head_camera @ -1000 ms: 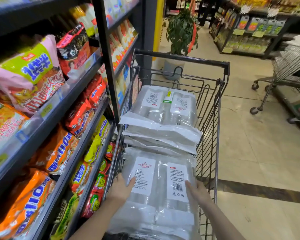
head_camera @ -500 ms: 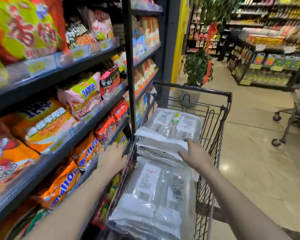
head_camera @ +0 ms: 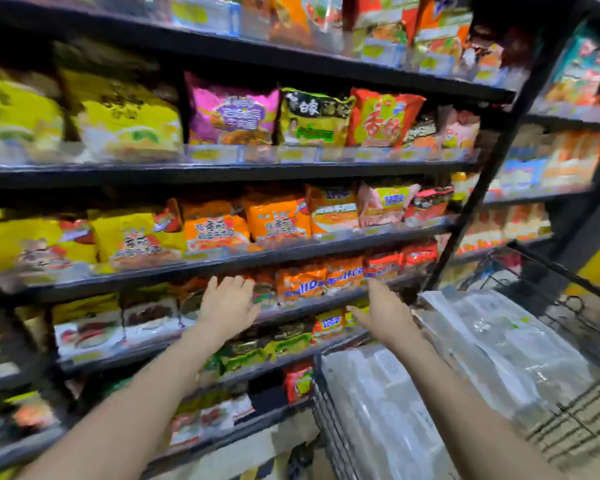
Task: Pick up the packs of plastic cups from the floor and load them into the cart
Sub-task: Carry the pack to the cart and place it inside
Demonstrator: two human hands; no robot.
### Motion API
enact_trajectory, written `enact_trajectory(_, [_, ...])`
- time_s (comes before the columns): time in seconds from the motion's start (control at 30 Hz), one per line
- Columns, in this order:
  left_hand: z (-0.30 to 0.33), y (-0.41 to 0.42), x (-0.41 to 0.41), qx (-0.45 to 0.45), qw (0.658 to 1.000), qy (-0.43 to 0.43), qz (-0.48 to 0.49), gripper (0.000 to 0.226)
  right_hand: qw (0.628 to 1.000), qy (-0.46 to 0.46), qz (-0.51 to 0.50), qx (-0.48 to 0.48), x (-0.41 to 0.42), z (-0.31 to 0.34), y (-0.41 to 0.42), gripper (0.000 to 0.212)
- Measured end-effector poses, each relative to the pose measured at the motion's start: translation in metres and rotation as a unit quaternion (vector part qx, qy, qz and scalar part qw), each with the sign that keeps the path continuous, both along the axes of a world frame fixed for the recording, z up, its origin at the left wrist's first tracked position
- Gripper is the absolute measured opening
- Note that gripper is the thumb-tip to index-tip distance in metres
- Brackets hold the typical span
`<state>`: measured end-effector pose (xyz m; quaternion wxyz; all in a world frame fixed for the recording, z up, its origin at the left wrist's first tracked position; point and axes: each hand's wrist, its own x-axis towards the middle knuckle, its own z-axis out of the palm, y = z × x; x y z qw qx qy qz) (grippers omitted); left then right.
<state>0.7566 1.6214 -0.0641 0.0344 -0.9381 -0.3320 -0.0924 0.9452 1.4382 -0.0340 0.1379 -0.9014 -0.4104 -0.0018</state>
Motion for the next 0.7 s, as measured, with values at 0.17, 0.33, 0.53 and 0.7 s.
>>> enact_trajectory(0.17, [0.015,0.002,-0.185,0.022,0.985,-0.01,0.168,0.045,0.979,0.012,0.204,-0.003,-0.134,-0.002,0.084,0.054])
enact_trajectory(0.33, [0.021,-0.044,-0.383,0.02,0.934,-0.009,0.356,0.046,0.92,0.007,0.391,-0.001,-0.311,0.0,0.134,0.053])
enact_trajectory(0.53, [0.02,-0.156,-0.605,-0.013,0.841,0.001,0.541,0.04,0.835,0.018,0.549,-0.017,-0.54,-0.006,0.127,0.055])
enact_trajectory(0.7, [0.012,-0.26,-0.757,-0.028,0.757,0.032,0.652,0.044,0.779,-0.001,0.624,-0.057,-0.706,-0.018,0.087,0.05])
